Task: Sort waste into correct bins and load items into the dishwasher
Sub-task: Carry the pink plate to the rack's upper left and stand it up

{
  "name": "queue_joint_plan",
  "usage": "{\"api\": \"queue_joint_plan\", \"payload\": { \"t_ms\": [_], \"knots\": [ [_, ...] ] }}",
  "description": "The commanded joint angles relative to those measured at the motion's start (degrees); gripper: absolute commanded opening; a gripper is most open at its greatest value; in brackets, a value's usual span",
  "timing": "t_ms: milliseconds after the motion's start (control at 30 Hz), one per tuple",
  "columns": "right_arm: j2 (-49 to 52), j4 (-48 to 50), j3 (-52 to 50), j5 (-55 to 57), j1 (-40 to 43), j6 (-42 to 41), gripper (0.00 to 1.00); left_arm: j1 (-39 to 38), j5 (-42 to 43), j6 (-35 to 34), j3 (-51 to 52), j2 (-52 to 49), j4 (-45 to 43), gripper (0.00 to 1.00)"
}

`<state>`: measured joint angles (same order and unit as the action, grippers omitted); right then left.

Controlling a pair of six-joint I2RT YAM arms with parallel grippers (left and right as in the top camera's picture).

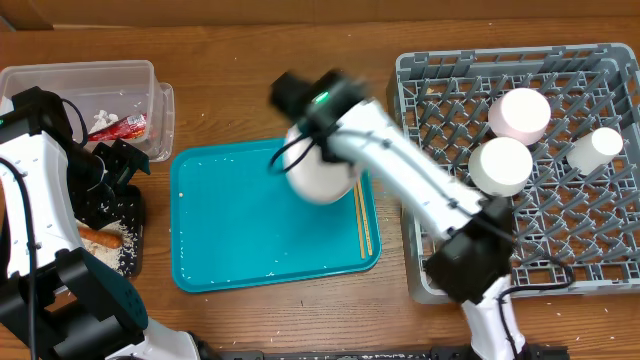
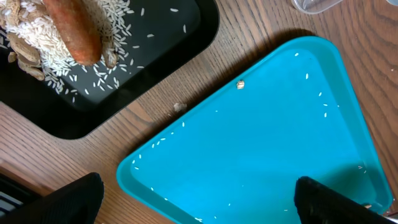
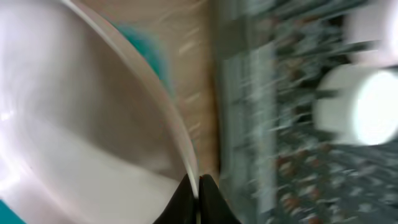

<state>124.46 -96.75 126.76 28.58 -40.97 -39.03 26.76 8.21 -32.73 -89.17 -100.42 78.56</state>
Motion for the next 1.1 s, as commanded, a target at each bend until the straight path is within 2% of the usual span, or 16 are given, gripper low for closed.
{"api": "queue_joint_plan", "payload": {
  "t_ms": [0, 200, 367, 467, 733, 1067],
  "knots": [
    [-4.85, -0.17, 1.99, 8.94, 9.14, -0.2, 0.04, 0.22, 0.22, -0.72, 0.2, -0.09, 0.0, 1.0],
    [-5.2, 1.31, 1.95, 10.36, 24.17, 1.75, 0.04, 0.22, 0.24, -0.72, 0.2, -0.09, 0.0, 1.0],
    [-5.2, 4.15, 1.95, 9.88, 32.44, 2.32, 0.04, 0.22, 0.22, -0.72, 0.2, -0.09, 0.0, 1.0],
    [-5.2, 7.65, 1.95, 7.91, 35.28, 6.99, 0.04, 0.22, 0.22, -0.7, 0.2, -0.09, 0.0, 1.0],
    [-5.2, 10.64, 1.92, 7.87, 37.35, 11.47, 0.04, 0.22, 0.22, -0.7, 0.2, -0.09, 0.0, 1.0],
    [-5.2, 10.97, 0.61, 7.8, 33.53, 11.45, 0.04, 0.22, 0.22, -0.72, 0.2, -0.09, 0.0, 1.0]
  ]
}}
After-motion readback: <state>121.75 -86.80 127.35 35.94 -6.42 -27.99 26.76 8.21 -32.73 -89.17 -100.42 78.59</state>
